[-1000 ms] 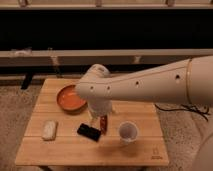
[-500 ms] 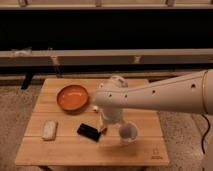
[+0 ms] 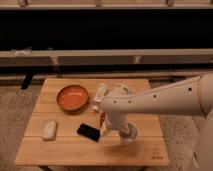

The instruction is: Pick up the ceramic cup

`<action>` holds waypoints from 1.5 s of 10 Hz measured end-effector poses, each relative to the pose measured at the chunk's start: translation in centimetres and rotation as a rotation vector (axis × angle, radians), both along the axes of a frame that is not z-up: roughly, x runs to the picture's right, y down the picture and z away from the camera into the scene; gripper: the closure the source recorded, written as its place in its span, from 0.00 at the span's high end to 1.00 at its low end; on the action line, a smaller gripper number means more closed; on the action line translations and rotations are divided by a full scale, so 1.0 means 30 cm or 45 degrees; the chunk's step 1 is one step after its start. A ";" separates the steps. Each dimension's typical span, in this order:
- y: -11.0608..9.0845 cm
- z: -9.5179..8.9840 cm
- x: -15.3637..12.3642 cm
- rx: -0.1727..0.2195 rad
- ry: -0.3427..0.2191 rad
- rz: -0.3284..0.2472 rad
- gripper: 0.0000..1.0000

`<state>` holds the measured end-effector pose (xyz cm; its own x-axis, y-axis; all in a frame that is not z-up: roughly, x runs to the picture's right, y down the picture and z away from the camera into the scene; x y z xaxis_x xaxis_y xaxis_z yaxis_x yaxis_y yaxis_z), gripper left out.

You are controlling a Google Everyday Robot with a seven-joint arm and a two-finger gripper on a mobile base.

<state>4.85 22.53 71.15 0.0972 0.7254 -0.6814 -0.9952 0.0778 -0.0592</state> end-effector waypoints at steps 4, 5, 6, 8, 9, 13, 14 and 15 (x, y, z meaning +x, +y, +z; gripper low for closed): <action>0.066 0.029 0.032 -0.018 0.068 0.031 0.62; 0.073 0.035 0.028 -0.020 0.072 0.036 0.51; 0.078 0.037 0.036 -0.019 0.083 0.038 0.39; 0.070 0.024 0.028 -0.005 0.089 0.026 0.19; 0.049 0.004 0.024 0.008 0.090 0.012 0.09; -0.107 -0.120 -0.031 0.061 0.046 -0.103 0.00; -0.149 -0.148 -0.051 0.069 0.027 -0.149 0.00; -0.185 -0.165 -0.082 0.060 -0.012 -0.201 0.00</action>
<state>2.38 16.99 66.20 0.2191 0.7318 -0.6453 -0.9697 0.2363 -0.0612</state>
